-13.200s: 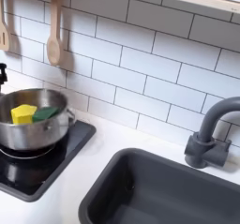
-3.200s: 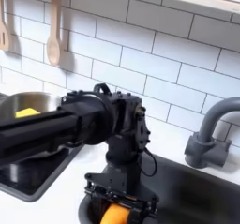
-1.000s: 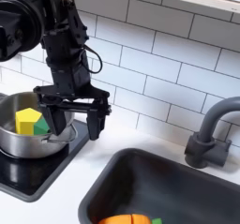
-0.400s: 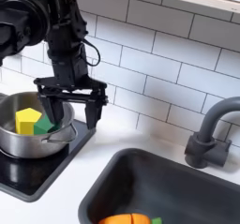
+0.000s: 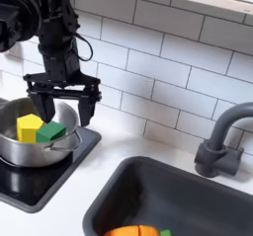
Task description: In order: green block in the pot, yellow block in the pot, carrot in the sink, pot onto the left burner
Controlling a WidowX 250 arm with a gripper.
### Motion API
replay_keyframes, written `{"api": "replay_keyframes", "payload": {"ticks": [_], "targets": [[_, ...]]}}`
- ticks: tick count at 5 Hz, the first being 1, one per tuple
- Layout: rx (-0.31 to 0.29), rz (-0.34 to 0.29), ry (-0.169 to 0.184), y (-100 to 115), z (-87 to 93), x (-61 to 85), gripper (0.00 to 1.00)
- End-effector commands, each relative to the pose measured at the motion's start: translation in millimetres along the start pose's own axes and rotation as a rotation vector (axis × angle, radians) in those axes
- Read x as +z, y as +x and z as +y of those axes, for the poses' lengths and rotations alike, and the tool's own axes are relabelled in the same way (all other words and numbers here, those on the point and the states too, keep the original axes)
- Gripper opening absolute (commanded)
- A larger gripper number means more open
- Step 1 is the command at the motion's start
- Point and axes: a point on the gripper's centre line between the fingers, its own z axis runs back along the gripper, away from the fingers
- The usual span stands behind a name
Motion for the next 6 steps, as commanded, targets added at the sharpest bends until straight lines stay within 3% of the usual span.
{"api": "replay_keyframes", "payload": {"ticks": [1, 3, 5, 6], "targets": [[0.055, 0.003, 0.037, 2.3, 15.3, -9.4, 1.00], [0.047, 0.013, 0.067, 4.7, 15.3, -27.7, 1.00], [0.032, -0.009, 0.075, 7.5, 7.1, -26.6, 1.00], [0.033, -0.010, 0.061, 6.1, 8.3, -22.5, 1.00]]}}
